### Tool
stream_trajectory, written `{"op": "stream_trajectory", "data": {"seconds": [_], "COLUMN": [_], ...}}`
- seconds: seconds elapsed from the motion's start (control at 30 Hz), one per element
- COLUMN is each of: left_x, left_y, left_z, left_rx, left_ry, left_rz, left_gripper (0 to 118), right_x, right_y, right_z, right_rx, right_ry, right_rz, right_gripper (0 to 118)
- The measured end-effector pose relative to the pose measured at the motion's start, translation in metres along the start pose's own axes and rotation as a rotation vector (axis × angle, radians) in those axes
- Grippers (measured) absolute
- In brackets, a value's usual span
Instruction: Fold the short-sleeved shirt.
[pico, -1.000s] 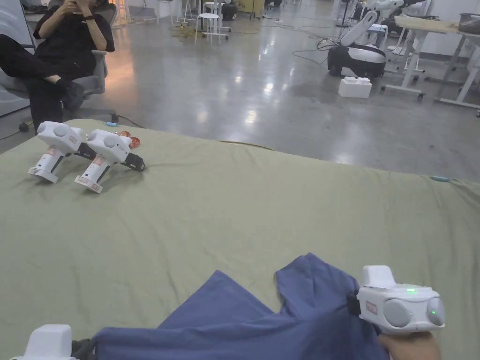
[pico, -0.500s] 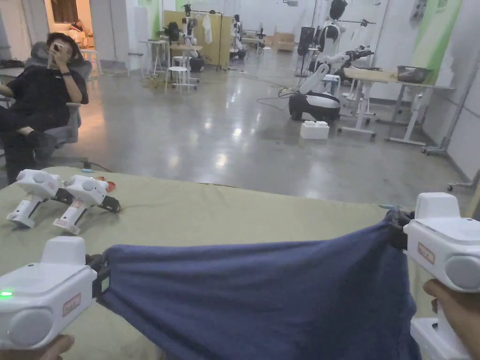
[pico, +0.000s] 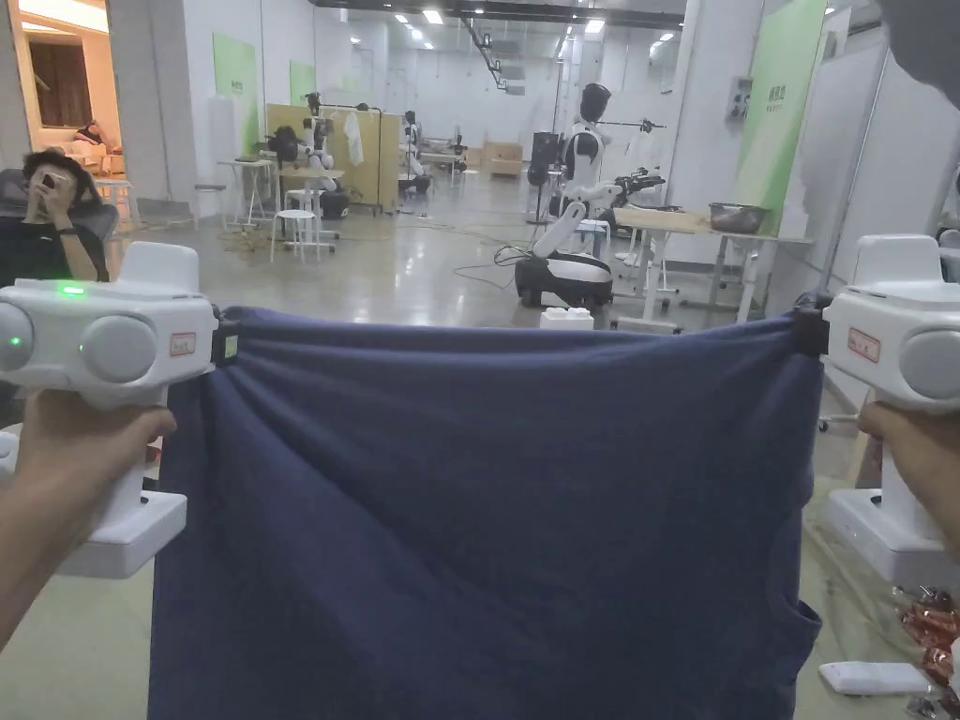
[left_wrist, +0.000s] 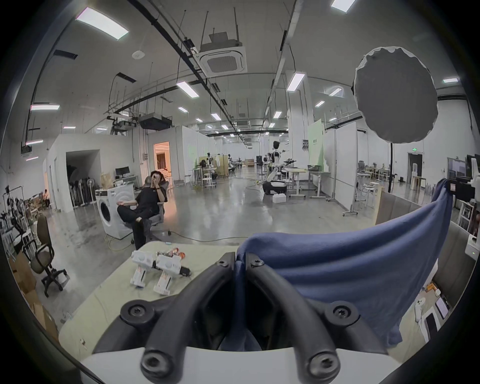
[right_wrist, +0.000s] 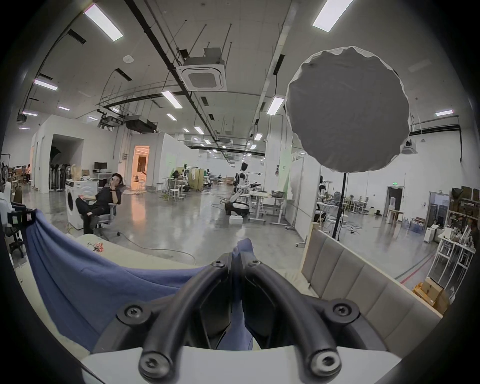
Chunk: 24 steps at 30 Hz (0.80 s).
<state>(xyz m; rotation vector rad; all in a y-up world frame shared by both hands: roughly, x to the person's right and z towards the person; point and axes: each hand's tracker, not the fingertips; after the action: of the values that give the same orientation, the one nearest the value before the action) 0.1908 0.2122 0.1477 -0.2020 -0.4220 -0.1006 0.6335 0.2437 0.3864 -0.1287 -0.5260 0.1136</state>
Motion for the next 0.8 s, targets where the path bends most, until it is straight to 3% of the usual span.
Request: {"op": "stream_trajectory", "data": {"seconds": [0.43, 0.8], "left_x": [-0.003, -0.006], "left_y": [0.055, -0.066], "left_z": [-0.051, -0.050], "left_rx": [0.038, -0.080], "left_ry": [0.031, -0.008], "left_rz": [-0.028, 0.030], "left_gripper": [3, 3], "right_x": [-0.006, -0.017], "right_y": [0.049, -0.056], "right_z": [-0.047, -0.017], "right_rx": [0.082, -0.026], "right_ry": [-0.041, -0.007], "right_rz": [0.056, 0.063], "right_gripper": [4, 4]}}
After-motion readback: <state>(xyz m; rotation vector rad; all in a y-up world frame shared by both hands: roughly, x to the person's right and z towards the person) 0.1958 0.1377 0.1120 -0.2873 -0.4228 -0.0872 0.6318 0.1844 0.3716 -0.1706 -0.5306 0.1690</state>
